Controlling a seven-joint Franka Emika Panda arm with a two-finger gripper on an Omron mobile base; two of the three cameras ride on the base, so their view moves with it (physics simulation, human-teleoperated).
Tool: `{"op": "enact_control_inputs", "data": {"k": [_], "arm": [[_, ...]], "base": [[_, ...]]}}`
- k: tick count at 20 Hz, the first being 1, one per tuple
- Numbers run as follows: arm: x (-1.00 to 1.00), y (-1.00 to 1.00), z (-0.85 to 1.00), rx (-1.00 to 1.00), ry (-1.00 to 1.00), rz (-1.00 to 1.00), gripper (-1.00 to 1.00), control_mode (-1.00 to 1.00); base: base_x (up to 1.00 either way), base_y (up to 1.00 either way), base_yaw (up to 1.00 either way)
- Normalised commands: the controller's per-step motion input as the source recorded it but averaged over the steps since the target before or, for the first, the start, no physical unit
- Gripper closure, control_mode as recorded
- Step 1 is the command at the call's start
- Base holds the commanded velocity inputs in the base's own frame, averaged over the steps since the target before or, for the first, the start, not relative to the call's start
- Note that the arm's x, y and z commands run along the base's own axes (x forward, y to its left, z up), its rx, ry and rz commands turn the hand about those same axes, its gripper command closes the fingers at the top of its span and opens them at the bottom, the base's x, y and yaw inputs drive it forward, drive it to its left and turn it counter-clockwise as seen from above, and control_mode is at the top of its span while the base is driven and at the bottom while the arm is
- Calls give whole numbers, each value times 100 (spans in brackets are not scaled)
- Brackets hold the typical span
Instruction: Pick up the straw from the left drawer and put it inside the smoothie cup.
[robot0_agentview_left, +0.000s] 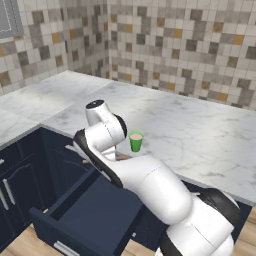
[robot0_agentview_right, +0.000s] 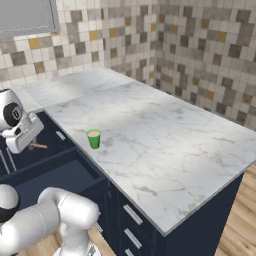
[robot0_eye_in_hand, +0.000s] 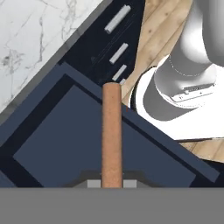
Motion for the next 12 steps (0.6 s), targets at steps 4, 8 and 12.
{"op": "enact_control_inputs", "data": {"k": [4, 8, 12], "arm": [[0, -16, 35, 3, -13, 0, 100, -100], [0, -18, 20, 14, -14, 0, 100, -100], [3, -28, 10, 27, -15, 0, 100, -100]], "base": [[0, 0, 0], [0, 0, 0], [0, 0, 0]]}}
